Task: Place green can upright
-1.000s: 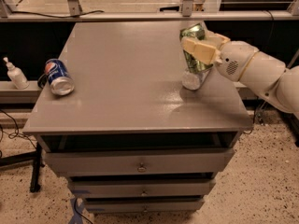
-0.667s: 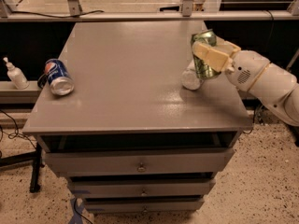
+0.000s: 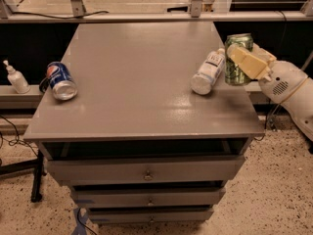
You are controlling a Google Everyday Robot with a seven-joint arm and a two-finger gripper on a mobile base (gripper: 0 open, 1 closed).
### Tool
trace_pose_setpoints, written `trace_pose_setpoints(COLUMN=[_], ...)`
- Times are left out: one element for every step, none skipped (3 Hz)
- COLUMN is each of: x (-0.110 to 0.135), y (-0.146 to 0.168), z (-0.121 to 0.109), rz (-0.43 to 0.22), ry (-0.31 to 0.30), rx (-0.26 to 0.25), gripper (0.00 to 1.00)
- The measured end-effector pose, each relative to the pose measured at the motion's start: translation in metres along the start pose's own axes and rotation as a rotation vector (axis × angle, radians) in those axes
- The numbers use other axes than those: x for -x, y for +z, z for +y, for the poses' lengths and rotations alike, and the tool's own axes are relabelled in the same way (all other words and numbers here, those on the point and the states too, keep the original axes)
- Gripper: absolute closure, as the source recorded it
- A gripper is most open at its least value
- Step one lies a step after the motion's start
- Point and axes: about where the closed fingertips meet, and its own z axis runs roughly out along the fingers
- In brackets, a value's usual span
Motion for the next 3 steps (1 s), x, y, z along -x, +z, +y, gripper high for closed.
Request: trace_pose_setpoints(x=[-0.003, -0.017, -0.026], y=[-0.018, -0.032, -0.046], z=[-0.010, -0.018, -0.027], rz=[-0.070, -0.131, -0.187], ry=[0.037, 0.075, 0.096], rx=[-0.003, 0.021, 0.055], gripper=[1.00, 1.00, 1.00])
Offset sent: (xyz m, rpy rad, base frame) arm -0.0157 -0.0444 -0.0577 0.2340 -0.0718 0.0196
